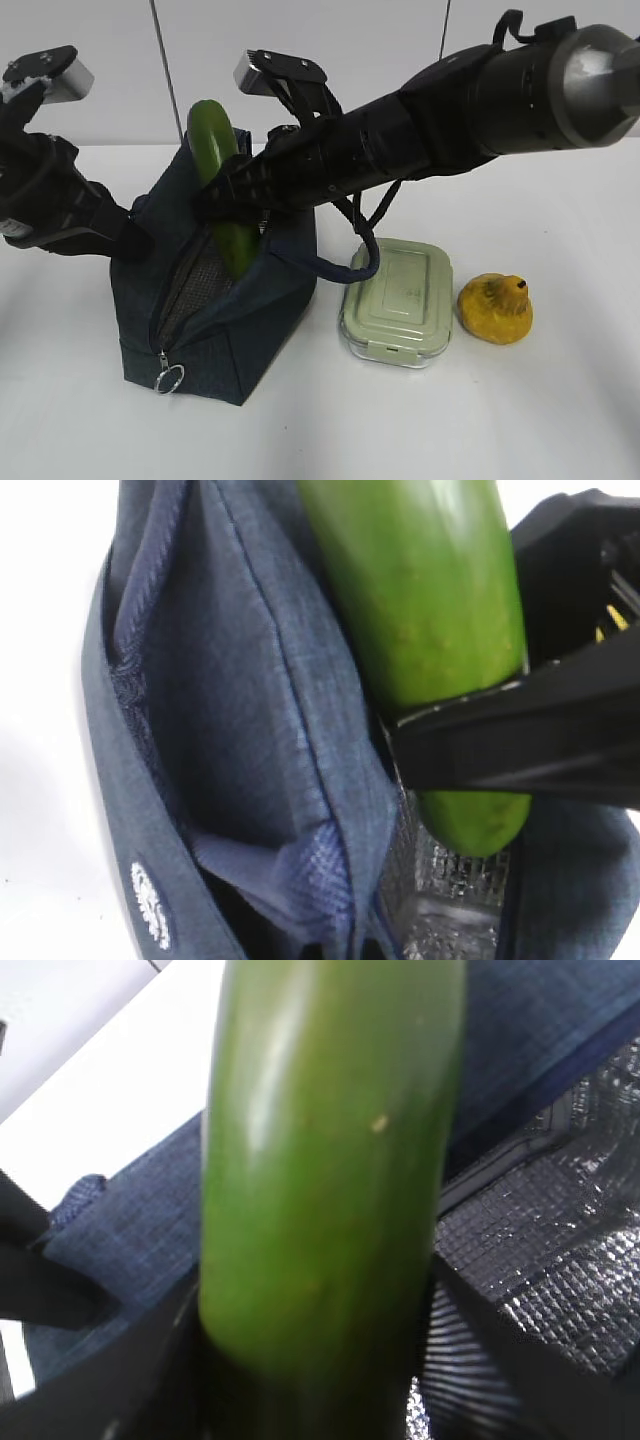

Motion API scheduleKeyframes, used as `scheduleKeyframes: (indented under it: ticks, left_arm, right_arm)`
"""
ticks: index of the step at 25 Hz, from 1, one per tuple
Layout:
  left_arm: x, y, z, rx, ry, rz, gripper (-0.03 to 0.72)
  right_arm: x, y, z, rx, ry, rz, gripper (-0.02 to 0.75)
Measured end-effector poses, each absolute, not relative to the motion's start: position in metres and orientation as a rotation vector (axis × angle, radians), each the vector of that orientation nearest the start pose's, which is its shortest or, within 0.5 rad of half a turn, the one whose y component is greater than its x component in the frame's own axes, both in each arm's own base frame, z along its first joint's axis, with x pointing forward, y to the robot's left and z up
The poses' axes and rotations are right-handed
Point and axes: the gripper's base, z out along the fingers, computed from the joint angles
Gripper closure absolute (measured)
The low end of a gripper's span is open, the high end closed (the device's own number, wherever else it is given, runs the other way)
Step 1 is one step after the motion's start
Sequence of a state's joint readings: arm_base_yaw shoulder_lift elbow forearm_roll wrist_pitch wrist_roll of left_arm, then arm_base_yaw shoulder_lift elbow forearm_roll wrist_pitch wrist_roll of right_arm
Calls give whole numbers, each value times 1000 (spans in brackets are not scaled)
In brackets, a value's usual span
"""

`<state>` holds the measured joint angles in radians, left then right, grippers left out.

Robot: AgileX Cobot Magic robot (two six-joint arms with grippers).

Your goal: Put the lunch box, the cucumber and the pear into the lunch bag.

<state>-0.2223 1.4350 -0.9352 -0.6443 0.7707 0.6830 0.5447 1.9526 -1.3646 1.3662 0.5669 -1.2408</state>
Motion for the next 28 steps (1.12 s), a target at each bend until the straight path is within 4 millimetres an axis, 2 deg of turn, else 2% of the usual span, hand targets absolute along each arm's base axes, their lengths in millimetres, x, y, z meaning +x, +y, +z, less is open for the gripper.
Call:
scheduleKeyframes:
  ticks: [4,8,12,16,20,24,28]
  left_arm:
    - [263,-98,255,671,2511,-580,701]
    - [263,-98,255,671,2511,-580,701]
    - [263,-98,255,672,2511,-580,701]
    - [263,-98,255,673,2512,-580,701]
    - [263,-98,255,674,2512,-579,701]
    - [262,-98,255,674,2513,-580,701]
    - [262,-98,255,674,2513,-580,701]
  right_arm:
    - [348,267,232,-875,2067,946,115]
    - [353,249,253,-877,2025,885,101]
    - [362,205,282,-792,2056,776,106]
    - [364,151,296,-670,2231,635,140]
    - [358,111,280,-595,2549,441,161]
    - [345,93,264,-559,2789,251,169]
    - [334,83,244,-527,2906,130,172]
